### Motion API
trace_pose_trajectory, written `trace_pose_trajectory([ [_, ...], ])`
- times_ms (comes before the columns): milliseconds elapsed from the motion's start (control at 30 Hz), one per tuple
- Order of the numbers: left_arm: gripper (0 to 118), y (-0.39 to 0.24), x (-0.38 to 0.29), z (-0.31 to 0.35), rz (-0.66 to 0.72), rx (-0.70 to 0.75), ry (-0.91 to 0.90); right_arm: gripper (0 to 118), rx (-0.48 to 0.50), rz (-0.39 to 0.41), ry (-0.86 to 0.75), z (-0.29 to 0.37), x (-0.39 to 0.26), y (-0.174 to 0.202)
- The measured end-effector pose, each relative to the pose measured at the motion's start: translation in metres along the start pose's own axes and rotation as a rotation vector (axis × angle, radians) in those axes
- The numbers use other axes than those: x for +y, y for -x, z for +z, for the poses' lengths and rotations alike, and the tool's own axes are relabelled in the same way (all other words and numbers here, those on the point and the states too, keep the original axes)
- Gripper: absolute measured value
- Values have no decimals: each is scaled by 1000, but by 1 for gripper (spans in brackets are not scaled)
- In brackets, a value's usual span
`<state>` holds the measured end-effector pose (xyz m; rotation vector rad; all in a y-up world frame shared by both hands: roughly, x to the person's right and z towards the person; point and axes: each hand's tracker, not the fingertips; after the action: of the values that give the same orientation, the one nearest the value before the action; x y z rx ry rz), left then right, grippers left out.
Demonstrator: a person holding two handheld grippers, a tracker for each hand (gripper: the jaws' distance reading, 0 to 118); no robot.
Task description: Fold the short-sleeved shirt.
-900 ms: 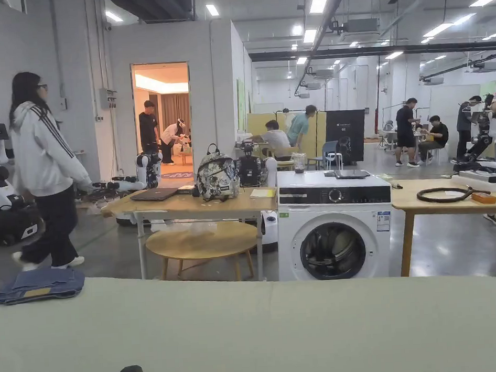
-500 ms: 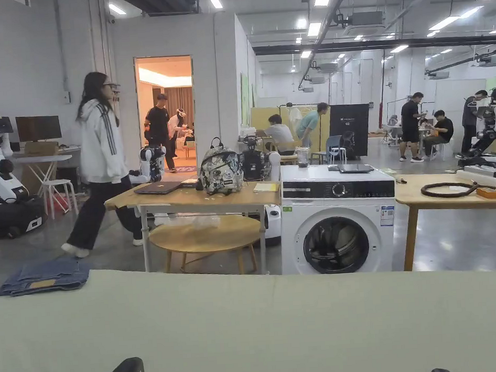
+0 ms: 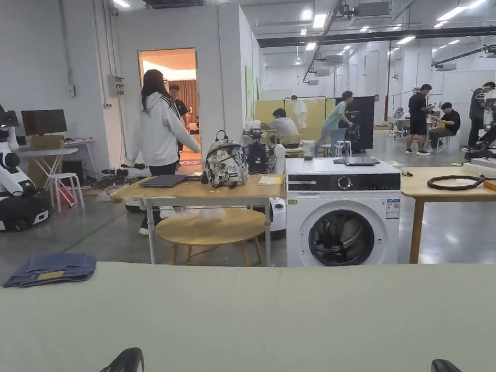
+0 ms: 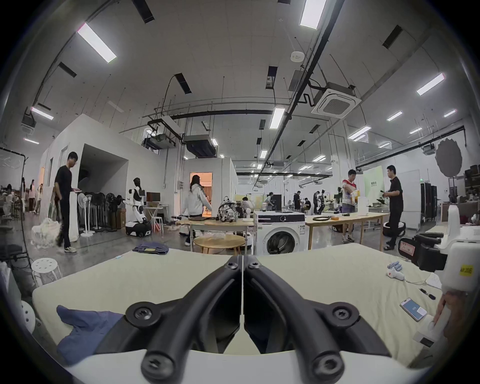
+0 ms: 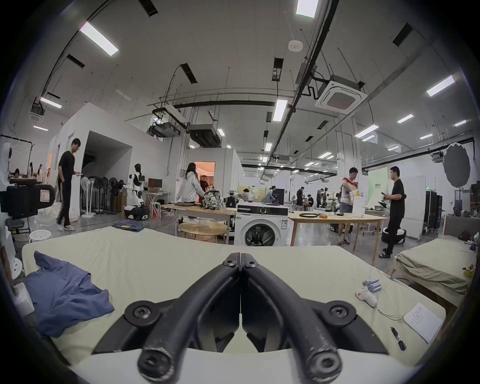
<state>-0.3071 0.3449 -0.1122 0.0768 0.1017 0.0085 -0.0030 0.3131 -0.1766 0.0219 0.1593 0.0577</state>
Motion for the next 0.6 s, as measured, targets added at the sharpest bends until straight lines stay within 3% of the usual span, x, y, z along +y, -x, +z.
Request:
trace_pose_trajectory([
  [367,0,10,-3,1,2,38,6,0,14,5,11,-3,-6,8],
  [600,0,30,6,19,-23,106,-5,0,97,-29,8,-15,-6,38],
])
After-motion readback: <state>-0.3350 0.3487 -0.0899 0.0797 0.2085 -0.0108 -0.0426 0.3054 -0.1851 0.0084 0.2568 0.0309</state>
